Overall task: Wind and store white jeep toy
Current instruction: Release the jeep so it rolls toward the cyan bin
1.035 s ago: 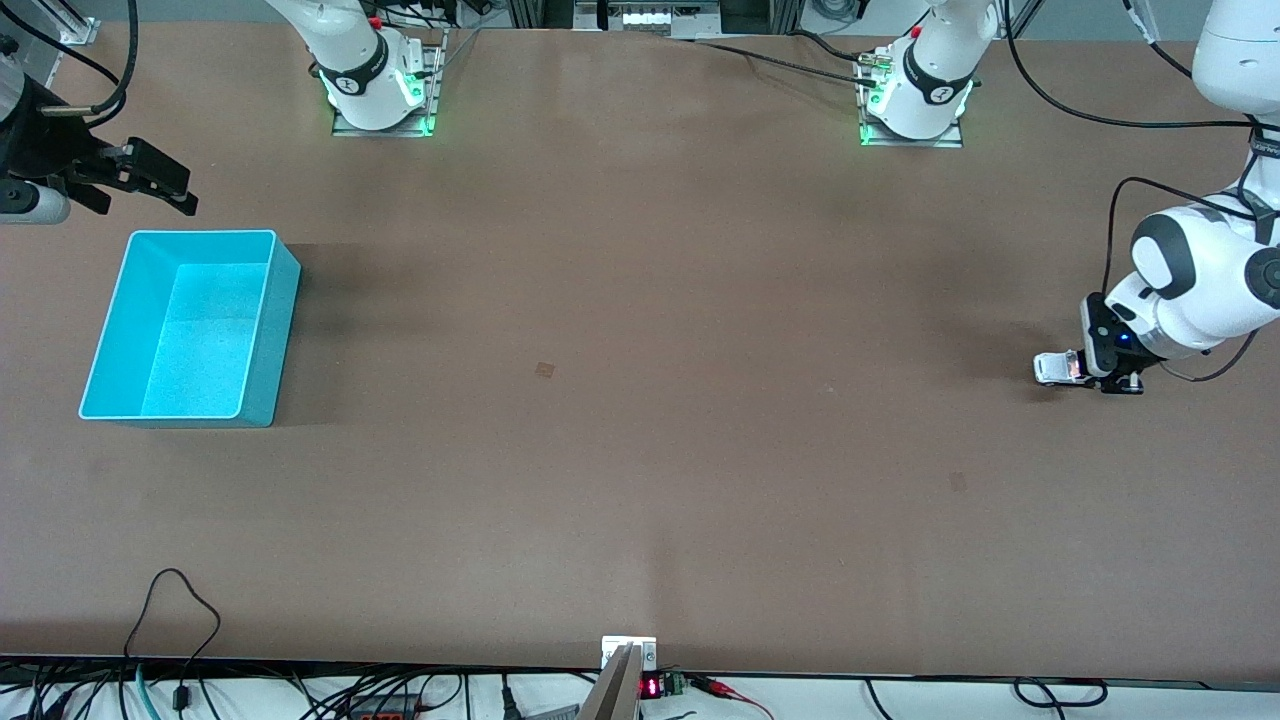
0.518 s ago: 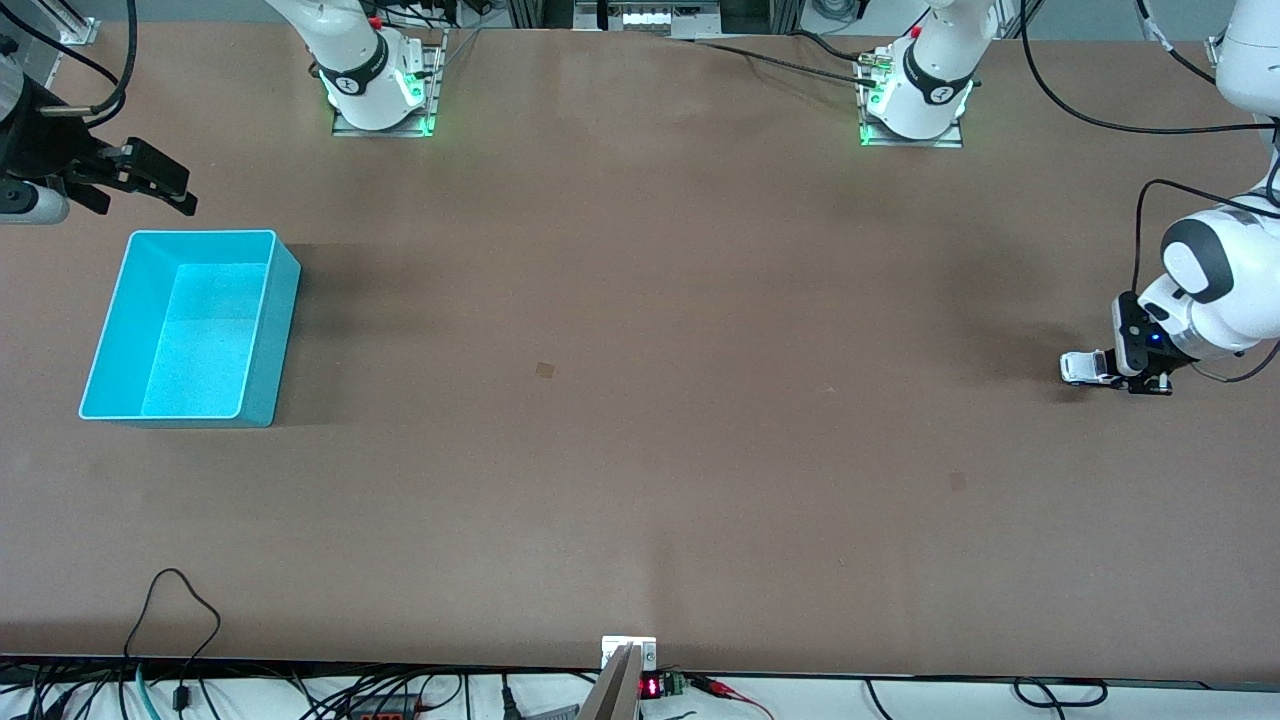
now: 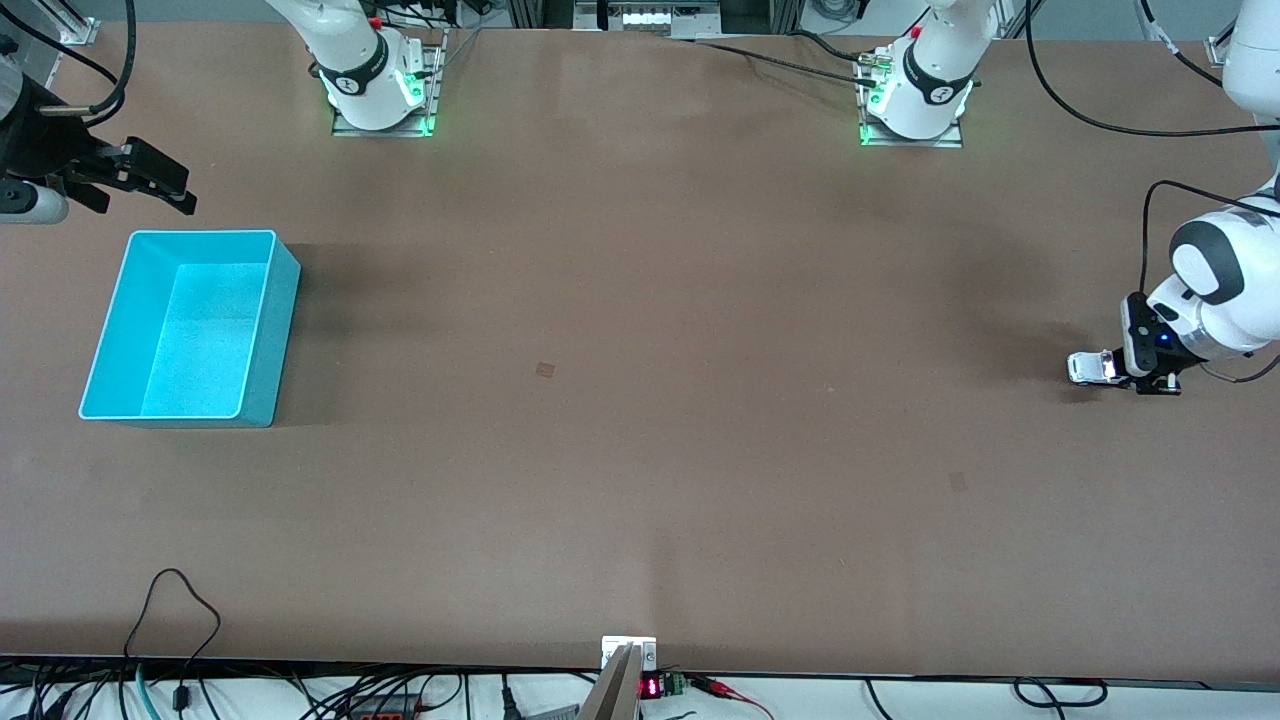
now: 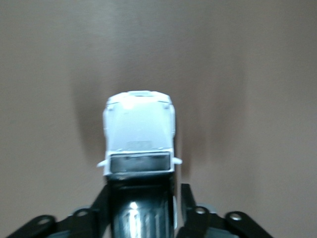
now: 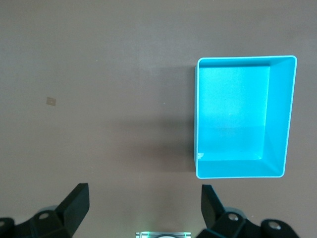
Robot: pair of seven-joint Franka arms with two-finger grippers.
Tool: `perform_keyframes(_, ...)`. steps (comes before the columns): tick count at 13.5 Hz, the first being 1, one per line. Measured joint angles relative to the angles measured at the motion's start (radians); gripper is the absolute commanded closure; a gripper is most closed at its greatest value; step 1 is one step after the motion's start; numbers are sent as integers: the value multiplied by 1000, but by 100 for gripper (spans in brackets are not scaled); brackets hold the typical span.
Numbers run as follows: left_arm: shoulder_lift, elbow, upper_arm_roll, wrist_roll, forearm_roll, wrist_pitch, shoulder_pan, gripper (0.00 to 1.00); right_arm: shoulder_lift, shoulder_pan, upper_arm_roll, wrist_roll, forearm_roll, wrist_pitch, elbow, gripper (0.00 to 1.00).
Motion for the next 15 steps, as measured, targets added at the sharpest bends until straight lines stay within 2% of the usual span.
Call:
perform_keyframes(4, 25, 91, -18, 3, 0, -159, 1, 0, 0, 0, 0, 0, 0, 0, 0, 0)
perform_keyframes(8, -3, 192, -37, -30, 0, -344, -12, 0, 0, 0, 0, 0, 0, 0, 0, 0)
perform_keyframes(15, -44, 375, -42, -346, 0, -744, -85, 0, 0, -8, -4, 0, 0, 10, 0, 0)
